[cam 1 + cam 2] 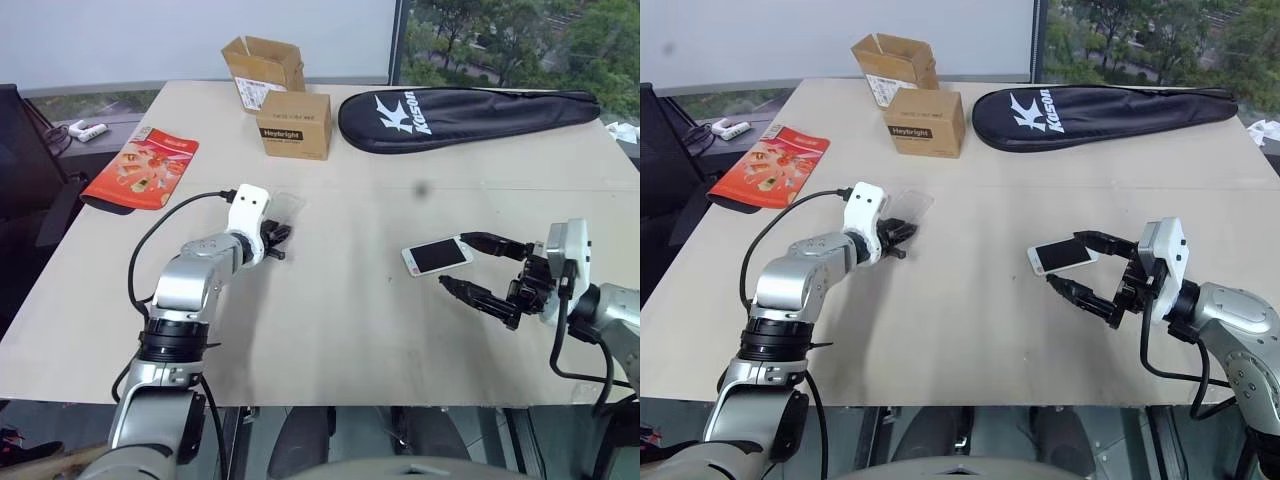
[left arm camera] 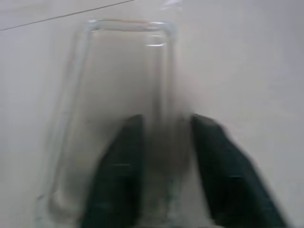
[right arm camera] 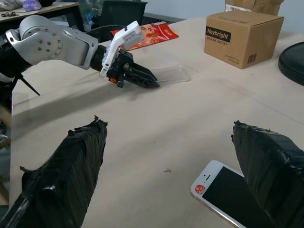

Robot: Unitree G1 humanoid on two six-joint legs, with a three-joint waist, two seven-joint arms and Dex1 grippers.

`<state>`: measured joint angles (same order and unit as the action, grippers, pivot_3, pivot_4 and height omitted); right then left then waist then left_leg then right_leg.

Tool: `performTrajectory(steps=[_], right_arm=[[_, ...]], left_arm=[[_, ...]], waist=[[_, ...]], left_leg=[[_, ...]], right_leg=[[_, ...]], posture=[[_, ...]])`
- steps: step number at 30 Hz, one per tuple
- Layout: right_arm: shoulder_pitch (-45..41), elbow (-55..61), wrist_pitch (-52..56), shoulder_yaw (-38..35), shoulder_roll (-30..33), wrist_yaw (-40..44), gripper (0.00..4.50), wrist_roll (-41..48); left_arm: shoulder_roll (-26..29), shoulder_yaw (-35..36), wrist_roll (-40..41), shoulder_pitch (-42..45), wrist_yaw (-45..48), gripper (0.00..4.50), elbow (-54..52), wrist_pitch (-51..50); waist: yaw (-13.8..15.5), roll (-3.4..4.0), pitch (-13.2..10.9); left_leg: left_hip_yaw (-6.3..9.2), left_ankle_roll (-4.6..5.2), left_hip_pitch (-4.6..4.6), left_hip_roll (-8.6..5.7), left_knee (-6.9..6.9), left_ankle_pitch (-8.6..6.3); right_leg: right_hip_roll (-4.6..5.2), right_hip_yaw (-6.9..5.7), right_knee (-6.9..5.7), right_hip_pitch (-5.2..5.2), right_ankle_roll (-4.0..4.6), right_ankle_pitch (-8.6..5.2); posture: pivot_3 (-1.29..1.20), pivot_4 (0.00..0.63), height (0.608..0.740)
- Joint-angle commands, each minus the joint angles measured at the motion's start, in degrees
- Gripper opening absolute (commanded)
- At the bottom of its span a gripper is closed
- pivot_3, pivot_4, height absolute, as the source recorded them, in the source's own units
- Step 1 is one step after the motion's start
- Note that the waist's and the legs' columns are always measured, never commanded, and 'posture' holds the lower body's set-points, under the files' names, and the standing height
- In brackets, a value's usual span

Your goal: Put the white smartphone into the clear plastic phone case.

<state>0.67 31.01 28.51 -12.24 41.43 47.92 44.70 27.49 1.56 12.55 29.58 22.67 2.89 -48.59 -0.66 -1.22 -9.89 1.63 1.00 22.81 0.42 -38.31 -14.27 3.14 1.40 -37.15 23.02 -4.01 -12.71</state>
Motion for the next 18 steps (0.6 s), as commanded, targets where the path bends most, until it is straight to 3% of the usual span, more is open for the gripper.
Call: performTrajectory(steps=[1,12,18], right_arm=[[-1.0,2.3,-0.2,-1.7,0.1,-0.3,4.5,1.3],[-0.6,2.3,-0.9,-1.7,-0.3,-0.5,4.5,1.1],[-0.4,1.6,-1.4,-2.0,-0.3,0.2,4.5,1.0]], left_arm=[[0.0,0.1,-2.0,-0.3,-2.5,0.08,2.8,-2.4],[0.7,-0.6,-1.0,-1.0,1.1,0.08,0.4,2.3],[4.5,-1.2,1.0,-4.2,7.9,0.08,-6.1,2.4]], waist=[[-0.1,0.0,0.0],[-0.1,0.07,0.1],[0.0,0.07,0.0]], left_leg=[[-0.01,0.0,-0.06,0.0,-0.01,0.0],[-0.02,0.0,-0.15,0.02,-0.01,0.0],[-0.03,0.0,-0.05,0.03,0.03,0.0]], right_leg=[[0.0,0.01,0.0,-0.05,0.0,0.0],[-0.03,0.06,0.01,-0.1,0.01,0.0],[-0.02,0.07,0.16,-0.07,0.01,0.0]], posture=[[0.0,0.15,0.74],[0.0,0.15,0.74],[0.0,0.15,0.74]])
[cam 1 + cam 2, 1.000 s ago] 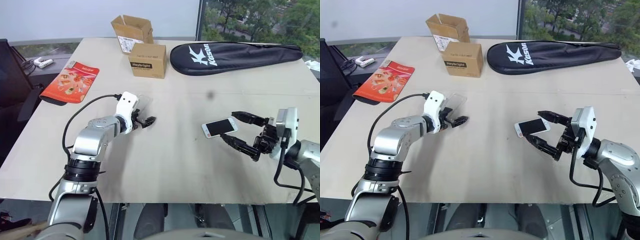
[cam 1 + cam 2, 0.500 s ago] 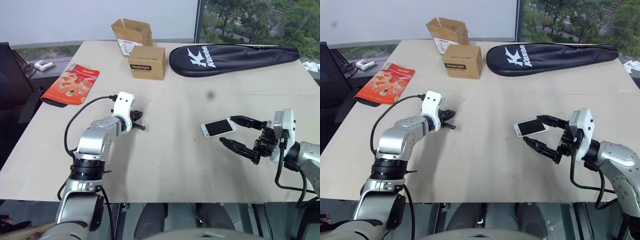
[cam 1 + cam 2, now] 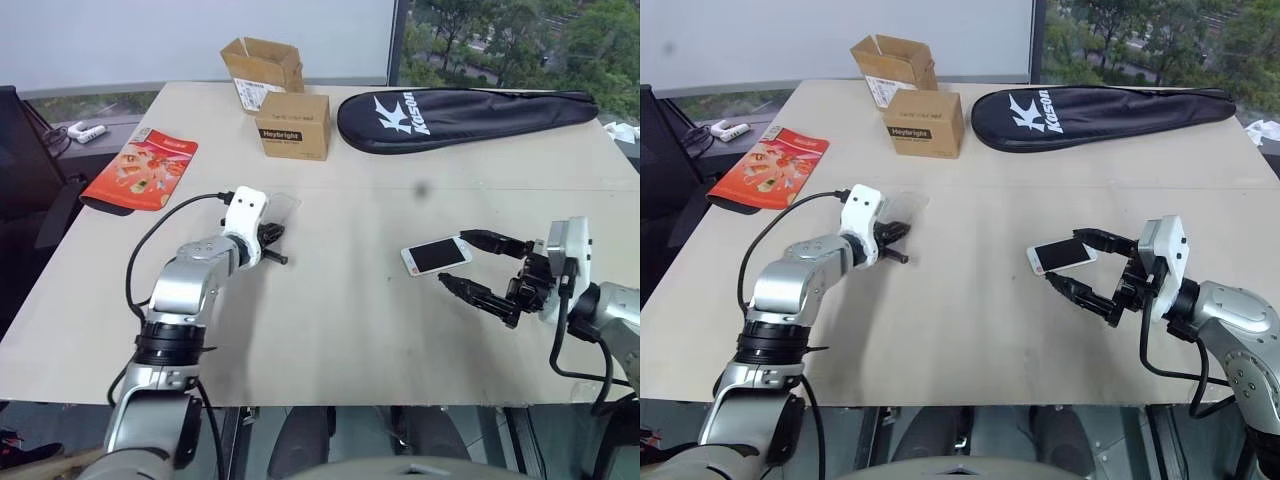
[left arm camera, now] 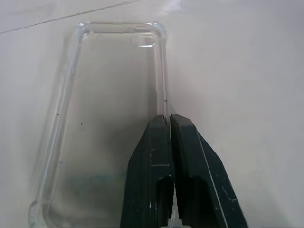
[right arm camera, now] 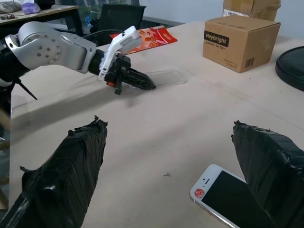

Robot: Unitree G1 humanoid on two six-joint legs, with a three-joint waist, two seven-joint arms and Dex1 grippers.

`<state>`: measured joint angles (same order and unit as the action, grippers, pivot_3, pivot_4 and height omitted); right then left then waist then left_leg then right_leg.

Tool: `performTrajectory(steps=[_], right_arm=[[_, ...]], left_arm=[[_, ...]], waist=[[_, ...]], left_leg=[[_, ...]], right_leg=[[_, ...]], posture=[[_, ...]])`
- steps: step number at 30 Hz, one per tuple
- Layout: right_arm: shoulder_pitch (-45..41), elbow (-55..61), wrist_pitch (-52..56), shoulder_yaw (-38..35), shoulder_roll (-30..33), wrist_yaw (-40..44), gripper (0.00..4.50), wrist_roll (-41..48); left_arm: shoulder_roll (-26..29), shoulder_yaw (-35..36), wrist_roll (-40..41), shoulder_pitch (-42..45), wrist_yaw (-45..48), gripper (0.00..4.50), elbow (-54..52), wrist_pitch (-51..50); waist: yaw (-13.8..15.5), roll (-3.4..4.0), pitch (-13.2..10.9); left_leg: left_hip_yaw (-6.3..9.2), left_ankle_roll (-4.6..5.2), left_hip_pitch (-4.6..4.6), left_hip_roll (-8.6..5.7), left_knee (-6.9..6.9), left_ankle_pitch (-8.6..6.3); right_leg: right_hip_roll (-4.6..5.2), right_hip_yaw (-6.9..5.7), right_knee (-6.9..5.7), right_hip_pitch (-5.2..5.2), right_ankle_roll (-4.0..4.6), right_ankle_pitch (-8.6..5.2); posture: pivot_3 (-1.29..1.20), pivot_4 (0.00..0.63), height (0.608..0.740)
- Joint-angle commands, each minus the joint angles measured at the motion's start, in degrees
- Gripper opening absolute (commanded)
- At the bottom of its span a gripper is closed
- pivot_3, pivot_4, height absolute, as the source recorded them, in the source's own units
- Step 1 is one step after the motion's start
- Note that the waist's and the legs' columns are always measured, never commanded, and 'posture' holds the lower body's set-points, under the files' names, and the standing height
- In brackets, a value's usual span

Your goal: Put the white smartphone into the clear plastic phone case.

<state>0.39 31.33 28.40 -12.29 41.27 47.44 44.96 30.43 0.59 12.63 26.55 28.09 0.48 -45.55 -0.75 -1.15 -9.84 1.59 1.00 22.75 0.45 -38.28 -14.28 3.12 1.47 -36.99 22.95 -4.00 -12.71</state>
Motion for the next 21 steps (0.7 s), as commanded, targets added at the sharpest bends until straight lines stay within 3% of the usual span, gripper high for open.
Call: performTrajectory(steps=[1,10,21], right_arm=[[-0.1,1.2,-1.4,-1.9,-0.2,0.7,4.5,0.7],[-0.3,0.5,-2.1,-1.2,-1.0,1.2,4.5,-0.1],[0.0,0.6,-3.1,-1.4,-1.6,1.2,4.5,-1.0]], left_arm=[[1.9,0.2,1.4,-1.6,3.0,0.08,-4.5,-1.1],[-0.4,4.1,3.0,-2.3,-1.9,0.08,-10.8,-7.1],[-16.9,6.4,9.2,3.3,-14.0,0.08,-27.4,-32.4]], waist=[[0.1,-0.01,0.0],[0.3,-0.02,0.0],[0.1,-0.07,-0.1]], left_leg=[[0.01,0.0,0.02,0.0,0.0,0.0],[0.04,0.0,0.07,0.01,0.0,0.0],[0.08,0.0,0.14,-0.03,-0.02,0.0]], right_leg=[[0.0,-0.01,0.02,0.0,0.0,0.0],[0.02,-0.05,0.08,0.0,0.0,0.0],[0.02,-0.09,0.11,-0.01,-0.02,0.0]], posture=[[0.0,0.15,0.74],[0.0,0.15,0.74],[0.0,0.15,0.74]])
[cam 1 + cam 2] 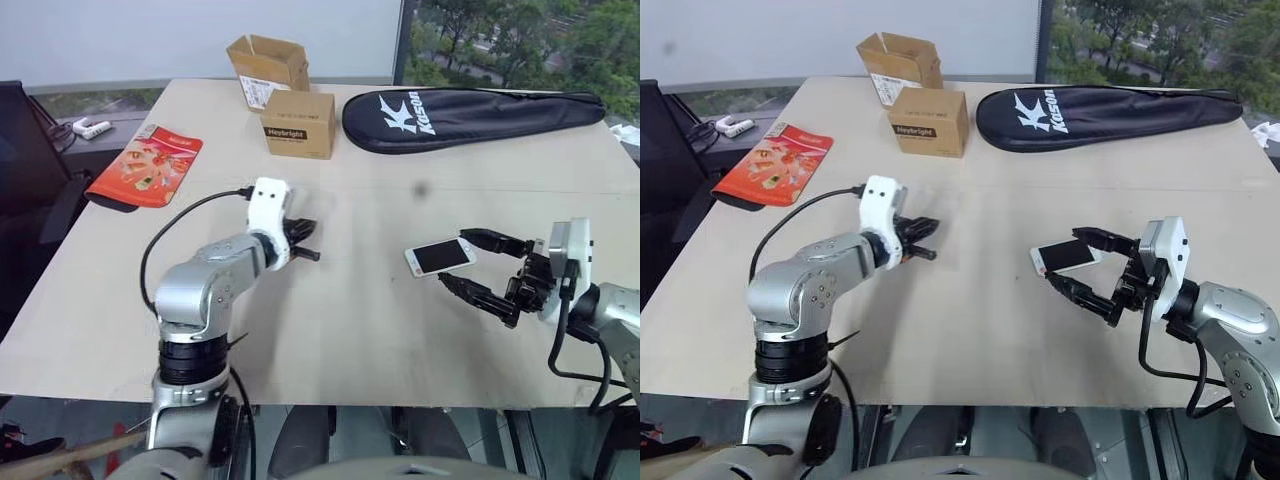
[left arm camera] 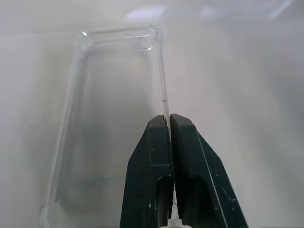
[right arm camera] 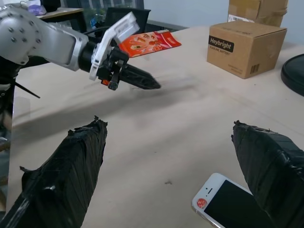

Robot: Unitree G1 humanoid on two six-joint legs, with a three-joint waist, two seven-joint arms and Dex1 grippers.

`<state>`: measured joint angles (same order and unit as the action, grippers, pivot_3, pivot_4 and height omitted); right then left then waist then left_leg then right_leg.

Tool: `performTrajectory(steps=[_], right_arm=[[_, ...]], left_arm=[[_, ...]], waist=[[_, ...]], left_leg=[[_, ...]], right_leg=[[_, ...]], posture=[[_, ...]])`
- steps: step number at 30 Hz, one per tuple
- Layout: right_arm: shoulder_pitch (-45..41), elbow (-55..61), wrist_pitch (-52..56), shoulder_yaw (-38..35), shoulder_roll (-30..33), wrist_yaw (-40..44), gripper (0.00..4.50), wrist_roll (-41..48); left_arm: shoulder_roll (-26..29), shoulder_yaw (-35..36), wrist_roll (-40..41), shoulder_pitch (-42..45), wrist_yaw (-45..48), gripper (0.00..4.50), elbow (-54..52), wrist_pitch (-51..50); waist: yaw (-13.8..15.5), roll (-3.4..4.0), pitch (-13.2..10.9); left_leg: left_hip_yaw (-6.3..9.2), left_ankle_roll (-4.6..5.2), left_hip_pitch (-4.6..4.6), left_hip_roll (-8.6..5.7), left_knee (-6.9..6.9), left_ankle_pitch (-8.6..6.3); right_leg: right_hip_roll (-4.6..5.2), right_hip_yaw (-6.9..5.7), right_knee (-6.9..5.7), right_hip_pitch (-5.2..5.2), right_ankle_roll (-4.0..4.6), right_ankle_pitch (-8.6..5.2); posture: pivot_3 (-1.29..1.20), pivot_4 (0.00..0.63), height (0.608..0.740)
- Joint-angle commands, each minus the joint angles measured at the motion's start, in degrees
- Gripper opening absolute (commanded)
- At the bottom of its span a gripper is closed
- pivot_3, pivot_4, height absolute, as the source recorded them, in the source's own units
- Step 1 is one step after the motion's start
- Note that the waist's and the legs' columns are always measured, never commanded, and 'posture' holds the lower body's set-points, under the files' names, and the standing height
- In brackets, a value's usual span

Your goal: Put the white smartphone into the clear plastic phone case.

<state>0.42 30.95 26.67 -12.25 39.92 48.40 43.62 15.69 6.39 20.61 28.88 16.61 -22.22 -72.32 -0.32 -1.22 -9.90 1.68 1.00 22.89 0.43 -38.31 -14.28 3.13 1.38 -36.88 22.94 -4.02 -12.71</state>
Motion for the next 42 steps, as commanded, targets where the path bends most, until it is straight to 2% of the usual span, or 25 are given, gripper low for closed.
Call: performTrajectory(steps=[1,4,10,11,12,13,16,17,19,20,22,23,27,29,30,32,33,38,40,42], right_arm=[[0.1,1.0,-1.5,-1.6,-0.3,0.2,4.5,0.2],[0.4,1.2,-1.9,-1.8,-0.4,0.1,4.5,0.0],[0.9,1.3,-2.3,-2.0,-0.6,0.0,4.5,-0.2],[0.9,1.4,-2.4,-1.8,-0.7,-0.1,4.5,-0.3],[0.8,1.4,-2.4,-1.7,-0.8,-0.2,4.5,-0.4],[0.7,1.4,-2.4,-1.6,-0.9,-0.3,4.5,-0.5],[0.1,1.3,-2.3,-1.3,-1.0,-0.6,4.5,-0.5],[-0.1,1.3,-2.1,-1.2,-1.0,-0.8,4.5,-0.5],[-0.6,1.3,-1.9,-0.9,-1.0,-1.1,4.5,-0.6],[-0.9,1.3,-1.8,-0.8,-1.0,-1.2,4.5,-0.5],[-1.3,1.3,-1.5,-0.7,-0.9,-1.5,4.5,-0.3],[-1.6,1.4,-1.3,-0.7,-0.9,-1.6,4.5,-0.1],[-2.5,1.5,-0.4,-0.3,-0.9,-1.9,4.5,0.5],[-3.0,1.5,0.1,0.3,-1.0,-1.8,4.5,0.8],[-3.3,1.5,0.4,0.8,-0.8,-1.3,4.5,0.9],[-3.7,1.4,1.0,1.6,-0.4,-0.5,4.5,1.0],[-3.9,1.4,1.1,1.8,-0.3,-0.3,4.5,1.0],[-4.1,3.1,4.6,3.1,0.0,-0.1,4.5,3.6],[-3.6,4.2,6.4,3.5,0.5,-0.2,4.5,4.7],[-3.0,5.0,6.8,4.2,1.1,-0.1,4.5,4.0]], left_arm=[[-3.7,0.7,1.4,1.2,-3.6,0.08,-5.9,-7.9],[-7.8,1.6,1.2,1.3,-6.2,0.08,-9.0,-14.3],[-10.8,2.3,0.9,0.0,-7.9,0.08,-13.4,-20.0],[-11.6,2.7,1.3,-0.4,-7.8,0.33,-13.9,-20.1],[-12.3,3.1,1.7,-0.7,-7.5,0.33,-14.3,-20.1],[-13.2,3.6,2.2,-0.7,-6.9,0.77,-14.6,-19.8],[-14.4,5.7,3.6,0.0,-5.1,1.61,-14.5,-16.6],[-13.7,6.0,3.8,0.2,-4.5,2.24,-14.0,-15.3],[-11.0,6.2,5.3,0.1,-1.6,2.85,-13.0,-13.5],[-9.4,6.0,6.1,0.1,0.0,3.34,-12.7,-12.8],[-5.8,5.7,8.0,0.0,3.6,3.73,-12.0,-10.8],[-1.8,5.0,9.1,0.1,7.4,4.09,-11.0,-7.9],[11.4,1.6,10.1,-0.7,20.9,4.09,-5.2,4.8],[18.9,-2.2,6.6,-1.3,29.2,4.09,0.9,15.5],[23.9,-6.2,1.8,-1.1,34.5,4.09,6.3,24.8],[30.1,-12.2,-5.1,0.5,42.9,4.09,16.2,40.7],[31.3,-13.8,-6.8,1.4,45.3,4.09,19.7,45.7],[30.3,-18.5,-10.6,11.3,59.9,4.09,43.1,66.1],[29.0,-20.3,-12.3,15.1,65.5,4.09,51.4,74.0],[26.7,-21.0,-13.6,18.7,68.6,4.09,58.9,81.9]], waist=[[-0.5,0.0,0.0],[-0.4,-0.01,0.0],[-0.3,-0.01,0.0],[-0.3,-0.01,0.0],[-0.3,-0.01,0.0],[-0.3,-0.01,0.0],[-0.2,-0.02,0.0],[-0.2,-0.02,0.0],[-0.4,-0.02,0.0],[-0.4,-0.02,0.0],[-0.5,0.0,0.0],[-0.5,0.0,0.0],[-0.3,0.02,0.0],[-0.3,0.02,0.0],[-0.3,0.02,0.0],[-0.3,0.08,-0.1],[-0.2,0.08,-0.1],[0.9,0.03,-0.1],[1.1,0.04,-0.1],[1.2,0.04,-0.1]], left_leg=[[-0.01,0.0,-0.02,0.01,0.01,0.0],[0.01,0.0,-0.02,0.01,0.02,0.0],[0.02,0.0,-0.03,0.0,0.01,0.0],[0.02,0.0,-0.02,0.0,0.01,0.0],[0.01,0.0,-0.02,-0.01,0.01,0.0],[0.0,0.0,-0.02,-0.01,0.01,0.0],[0.0,-0.01,-0.01,-0.02,0.01,0.0],[0.0,-0.01,-0.01,-0.01,0.01,0.0],[0.0,-0.01,-0.02,-0.01,0.02,0.0],[0.0,-0.01,-0.02,0.0,0.02,0.0],[-0.01,-0.01,-0.02,0.0,0.03,0.0],[-0.02,-0.01,-0.03,0.0,0.04,0.0],[-0.04,-0.01,-0.04,0.01,0.06,0.0],[-0.08,-0.01,-0.02,0.0,0.07,0.0],[-0.09,-0.01,-0.02,0.0,0.07,0.0],[-0.28,-0.01,-0.01,0.0,0.1,0.0],[-0.31,-0.01,-0.04,0.0,0.13,0.0],[-0.32,0.0,0.34,0.02,0.05,0.0],[-0.32,0.0,0.8,0.01,-0.03,0.0],[-0.3,0.0,0.89,0.01,-0.04,0.01]], right_leg=[[-0.02,0.01,0.0,0.0,0.0,0.0],[-0.04,0.01,-0.01,0.0,0.0,0.0],[-0.04,0.01,0.0,0.0,0.01,-0.01],[-0.04,0.0,0.0,0.0,0.01,-0.01],[-0.03,0.02,0.01,0.0,0.01,-0.01],[-0.03,0.03,0.03,0.0,0.01,-0.01],[-0.02,0.01,0.04,0.0,0.02,-0.01],[-0.02,0.01,0.05,0.0,0.02,-0.01],[-0.03,0.01,0.04,0.0,0.02,-0.01],[-0.04,0.02,0.04,0.0,0.03,-0.01],[-0.04,0.02,0.04,0.01,0.03,-0.02],[-0.05,0.03,0.04,0.02,0.03,-0.02],[-0.04,0.04,0.05,0.03,0.26,-0.15],[-0.02,0.06,0.09,0.03,0.28,-0.16],[-0.02,0.07,0.11,0.03,0.28,-0.16],[-0.03,0.03,0.15,0.05,0.35,-0.2],[0.0,0.06,0.12,0.06,0.49,-0.28],[0.02,-0.09,0.16,0.29,0.55,-0.31],[0.0,-0.11,0.12,0.73,0.5,-0.27],[-0.01,-0.18,0.12,0.77,0.31,-0.16]], posture=[[0.0,0.15,0.74],[0.0,0.15,0.74],[0.0,0.15,0.74],[0.0,0.15,0.74],[0.0,0.15,0.74],[0.0,0.15,0.74],[0.0,0.15,0.74],[0.0,0.15,0.74],[0.0,0.15,0.74],[0.0,0.15,0.74],[0.0,0.15,0.74],[0.0,0.15,0.74],[0.0,0.15,0.74],[0.0,0.15,0.74],[0.0,0.15,0.74],[0.0,0.15,0.74],[0.0,0.15,0.74],[0.0,0.15,0.74],[0.0,0.15,0.74],[0.0,0.15,0.74]])
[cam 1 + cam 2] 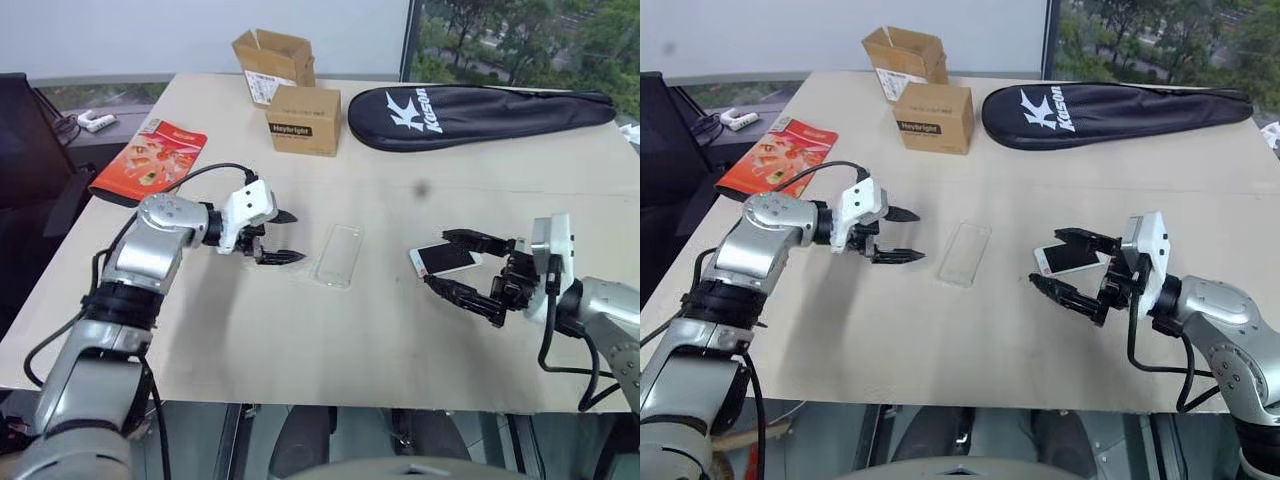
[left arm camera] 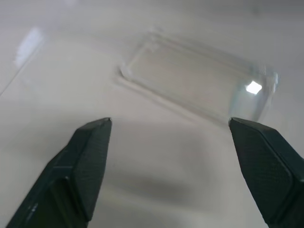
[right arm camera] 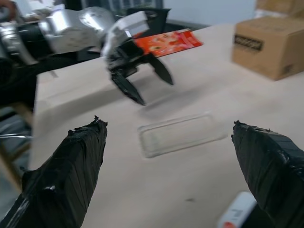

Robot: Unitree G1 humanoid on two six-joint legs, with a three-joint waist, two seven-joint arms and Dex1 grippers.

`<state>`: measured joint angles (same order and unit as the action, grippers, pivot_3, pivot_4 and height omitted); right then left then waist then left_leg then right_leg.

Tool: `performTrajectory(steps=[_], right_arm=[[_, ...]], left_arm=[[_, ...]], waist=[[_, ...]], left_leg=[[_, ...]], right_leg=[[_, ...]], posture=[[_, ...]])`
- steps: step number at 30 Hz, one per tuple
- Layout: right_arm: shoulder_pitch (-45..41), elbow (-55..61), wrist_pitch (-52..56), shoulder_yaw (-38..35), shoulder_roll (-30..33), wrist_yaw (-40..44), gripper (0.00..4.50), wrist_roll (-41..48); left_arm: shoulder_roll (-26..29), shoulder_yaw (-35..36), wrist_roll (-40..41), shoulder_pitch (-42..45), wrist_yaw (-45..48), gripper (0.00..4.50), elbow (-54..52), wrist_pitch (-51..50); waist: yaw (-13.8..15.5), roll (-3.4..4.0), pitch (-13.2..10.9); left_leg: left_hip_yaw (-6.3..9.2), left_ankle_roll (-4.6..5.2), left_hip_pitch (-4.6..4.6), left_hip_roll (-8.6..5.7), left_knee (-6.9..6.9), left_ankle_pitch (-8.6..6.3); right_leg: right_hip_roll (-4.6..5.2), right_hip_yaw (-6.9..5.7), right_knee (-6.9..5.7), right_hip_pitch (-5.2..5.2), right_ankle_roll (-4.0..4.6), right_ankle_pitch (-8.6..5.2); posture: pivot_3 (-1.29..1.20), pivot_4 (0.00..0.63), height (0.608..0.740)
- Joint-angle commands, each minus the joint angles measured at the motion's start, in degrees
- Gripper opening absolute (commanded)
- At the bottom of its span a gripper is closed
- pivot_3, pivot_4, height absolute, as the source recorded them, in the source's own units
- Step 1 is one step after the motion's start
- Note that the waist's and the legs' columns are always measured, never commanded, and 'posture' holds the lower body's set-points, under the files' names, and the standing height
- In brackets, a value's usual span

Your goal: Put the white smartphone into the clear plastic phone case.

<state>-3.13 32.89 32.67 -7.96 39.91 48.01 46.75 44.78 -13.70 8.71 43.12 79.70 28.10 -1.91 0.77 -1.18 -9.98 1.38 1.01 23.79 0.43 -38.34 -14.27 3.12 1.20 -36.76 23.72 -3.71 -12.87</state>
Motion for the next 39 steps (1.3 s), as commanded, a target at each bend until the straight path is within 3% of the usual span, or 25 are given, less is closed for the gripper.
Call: performTrajectory(steps=[1,5,10,20,26,31,39], right_arm=[[0.7,3.2,0.8,0.2,1.3,0.2,4.5,0.5],[1.3,4.0,0.4,0.3,0.5,-1.1,4.5,0.1],[2.7,4.7,-0.2,-0.3,0.2,-1.8,4.5,-0.1],[3.4,4.5,-1.7,-0.4,-0.4,-2.1,4.5,-1.2],[2.9,4.0,-2.2,-0.1,-0.7,-2.2,4.5,-1.7],[3.0,3.9,-2.6,-0.2,-0.7,-2.2,4.5,-2.0],[2.6,3.6,-2.9,0.2,-1.2,-2.3,4.5,-2.6]], left_arm=[[-3.2,-0.9,-2.2,5.7,6.5,4.09,11.2,14.2],[-6.6,-1.5,-5.0,10.9,10.7,4.09,23.0,29.7],[-8.7,-1.4,-7.3,15.3,12.5,4.09,32.2,38.1],[-11.1,-3.0,-12.8,15.5,11.4,4.09,36.9,47.7],[-14.1,-2.3,-13.0,12.5,6.8,4.09,35.0,48.7],[-16.4,-1.7,-15.2,10.6,-2.5,4.09,32.7,46.3],[-20.2,0.0,-12.5,4.6,-8.3,4.09,21.1,36.7]], waist=[[0.1,-0.01,0.0],[0.0,-0.04,0.0],[-0.4,-0.05,0.0],[-0.4,-0.05,0.0],[0.3,0.01,0.1],[0.9,0.04,0.1],[1.3,0.07,0.1]], left_leg=[[0.02,0.0,0.01,-0.01,0.0,0.0],[0.1,0.01,0.08,0.0,0.0,-0.01],[0.14,0.02,0.05,0.02,-0.02,-0.01],[0.23,0.03,0.03,0.02,-0.05,-0.01],[0.27,0.03,-0.04,0.0,-0.09,-0.01],[0.38,0.03,-0.06,-0.06,-0.28,-0.01],[0.46,0.03,-0.1,-0.07,-0.43,-0.01]], right_leg=[[0.01,-0.03,-0.01,-0.01,-0.01,0.0],[0.01,-0.14,0.01,-0.01,-0.03,0.0],[-0.02,-0.15,-0.08,-0.01,-0.03,0.0],[-0.04,-0.2,-0.17,-0.03,-0.04,0.01],[-0.01,-0.24,-0.21,-0.12,-0.04,0.01],[0.03,-0.32,-0.21,-0.3,-0.05,0.01],[0.02,-0.35,-0.21,-0.45,-0.06,0.02]], posture=[[0.0,0.15,0.74],[0.0,0.15,0.74],[0.0,0.15,0.74],[0.0,0.15,0.74],[0.0,0.15,0.74],[0.0,0.15,0.74],[0.0,0.15,0.74]])
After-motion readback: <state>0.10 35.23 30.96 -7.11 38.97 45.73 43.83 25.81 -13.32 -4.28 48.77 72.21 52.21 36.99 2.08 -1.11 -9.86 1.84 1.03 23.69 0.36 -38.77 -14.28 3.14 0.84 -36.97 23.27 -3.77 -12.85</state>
